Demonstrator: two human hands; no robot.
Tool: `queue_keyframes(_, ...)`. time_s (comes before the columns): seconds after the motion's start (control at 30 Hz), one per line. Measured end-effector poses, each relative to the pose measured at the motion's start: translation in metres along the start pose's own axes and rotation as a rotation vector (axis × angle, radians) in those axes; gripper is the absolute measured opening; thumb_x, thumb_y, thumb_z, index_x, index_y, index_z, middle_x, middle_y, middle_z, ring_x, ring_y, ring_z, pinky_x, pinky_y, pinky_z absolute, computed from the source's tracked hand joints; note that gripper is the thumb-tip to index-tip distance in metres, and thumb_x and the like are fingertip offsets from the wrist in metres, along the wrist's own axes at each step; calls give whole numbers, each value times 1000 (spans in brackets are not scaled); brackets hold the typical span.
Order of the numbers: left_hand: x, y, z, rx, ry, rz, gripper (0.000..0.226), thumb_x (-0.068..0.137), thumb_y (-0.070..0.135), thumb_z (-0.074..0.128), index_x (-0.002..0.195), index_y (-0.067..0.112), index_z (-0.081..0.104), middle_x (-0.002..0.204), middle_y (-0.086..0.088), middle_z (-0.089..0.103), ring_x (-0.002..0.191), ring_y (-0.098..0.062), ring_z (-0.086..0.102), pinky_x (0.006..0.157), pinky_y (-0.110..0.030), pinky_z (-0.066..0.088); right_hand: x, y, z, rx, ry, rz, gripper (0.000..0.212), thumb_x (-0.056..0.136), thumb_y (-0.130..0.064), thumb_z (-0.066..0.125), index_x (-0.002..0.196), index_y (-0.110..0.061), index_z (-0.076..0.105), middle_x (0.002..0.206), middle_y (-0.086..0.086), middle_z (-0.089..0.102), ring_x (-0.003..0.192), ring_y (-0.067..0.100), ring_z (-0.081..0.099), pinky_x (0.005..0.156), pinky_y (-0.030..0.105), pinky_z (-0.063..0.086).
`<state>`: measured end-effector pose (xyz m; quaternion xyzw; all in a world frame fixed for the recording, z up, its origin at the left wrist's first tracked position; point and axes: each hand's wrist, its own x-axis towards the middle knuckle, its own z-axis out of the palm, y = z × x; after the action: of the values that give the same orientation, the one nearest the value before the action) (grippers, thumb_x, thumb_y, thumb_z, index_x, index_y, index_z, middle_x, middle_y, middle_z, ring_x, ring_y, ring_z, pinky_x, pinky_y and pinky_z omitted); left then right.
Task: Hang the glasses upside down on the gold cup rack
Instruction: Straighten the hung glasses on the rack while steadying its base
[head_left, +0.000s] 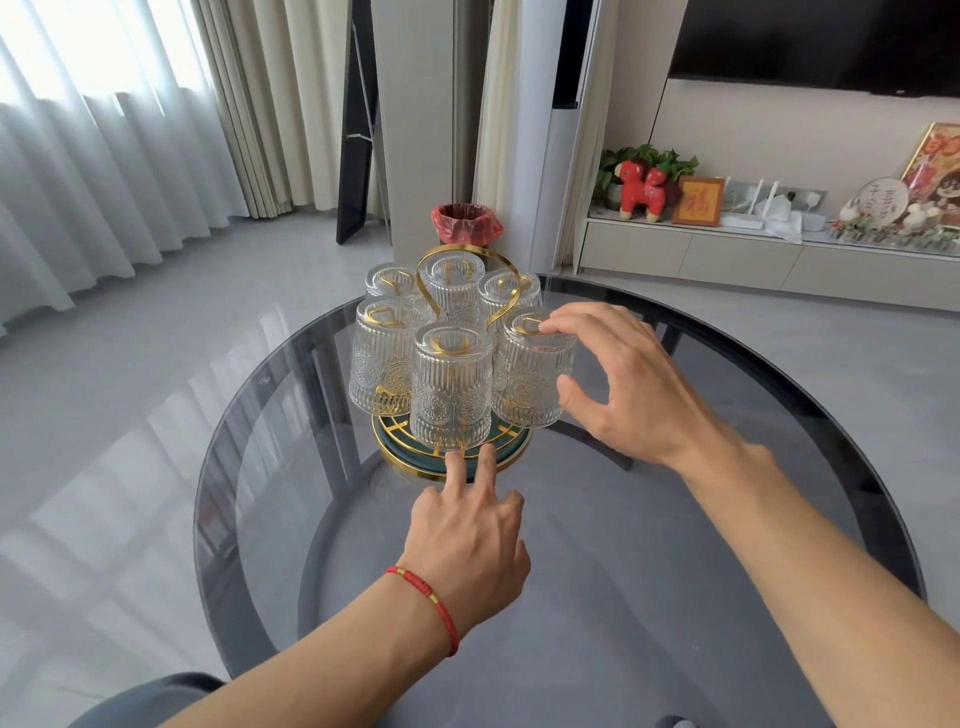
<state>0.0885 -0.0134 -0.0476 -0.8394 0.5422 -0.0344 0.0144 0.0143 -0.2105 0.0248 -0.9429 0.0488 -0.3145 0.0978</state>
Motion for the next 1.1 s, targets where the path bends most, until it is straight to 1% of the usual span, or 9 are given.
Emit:
queue_keyframes(0.1, 0, 1, 0, -1, -2, -6, 43, 95, 47, 43, 125, 20, 58, 167, -21, 15, 147, -49, 20, 83, -43, 49, 3, -2, -4, 72, 29, 46, 45, 90, -26, 60, 134, -17, 59, 138, -1, 60, 132, 18, 52, 112, 45, 39)
queue_keyframes(0.23, 0, 2, -1, 0, 5, -6, 38, 94, 42, 46, 119, 17, 60, 165, -23, 17, 145, -49, 22, 90, -46, 42, 23, -6, -11, 173, 73, 164, 45, 99, -31, 49, 142, -16, 53, 142, -1, 59, 133, 10, 50, 112, 30, 38)
queue_keyframes(0.37, 0, 3, -4, 4, -2, -10, 40, 95, 42, 47, 123, 16, 59, 165, -23, 16, 142, -50, 25, 97, -52, 38, 61, -8, -16, 269, -120, 267, 55, 102, -44, 35, 154, -26, 33, 153, -10, 54, 130, 4, 49, 106, 32, 33)
queue_keyframes(0.47, 0, 4, -7, -2, -27, -13, 42, 96, 42, 47, 127, 16, 58, 166, -23, 14, 145, -51, 21, 100, -53, 37, 87, -3, -16, 357, -238, 372, 62, 99, -56, 28, 153, -28, 36, 142, -30, 52, 137, 9, 47, 105, 35, 28)
queue_keyframes(0.5, 0, 4, -7, -4, -33, -13, 41, 96, 41, 47, 126, 16, 57, 166, -23, 14, 145, -50, 20, 100, -53, 37, 93, 0, -14, 356, -262, 391, 63, 99, -56, 26, 154, -28, 34, 139, -30, 55, 142, 13, 44, 104, 35, 26)
queue_keyframes(0.6, 0, 4, -9, -19, -43, -11, 40, 96, 40, 47, 126, 15, 57, 166, -23, 13, 145, -50, 20, 99, -52, 38, 98, 7, -9, 330, -306, 416, 62, 101, -55, 20, 157, -28, 26, 139, -11, 67, 147, 20, 39, 102, 37, 23)
queue_keyframes(0.87, -1, 2, -9, -42, -45, -15, 39, 95, 39, 48, 124, 16, 59, 167, -21, 12, 145, -48, 20, 96, -51, 38, 95, 11, -6, 258, -310, 403, 58, 101, -57, 16, 148, -31, 39, 142, -11, 65, 137, 21, 48, 100, 40, 29)
queue_keyframes(1.0, 0, 2, -9, -53, -46, -20, 37, 94, 36, 48, 122, 15, 59, 167, -21, 13, 145, -49, 19, 95, -50, 38, 96, 12, -5, 268, -316, 402, 60, 101, -59, 18, 136, -31, 58, 136, -11, 63, 130, 14, 54, 111, 43, 37)
queue_keyframes(1.1, 0, 1, -9, -62, -43, -20, 36, 94, 35, 48, 121, 15, 60, 166, -21, 14, 144, -48, 21, 93, -50, 38, 94, 16, -4, 261, -304, 419, 61, 102, -59, 19, 133, -33, 65, 143, -10, 59, 131, 6, 50, 115, 39, 34)
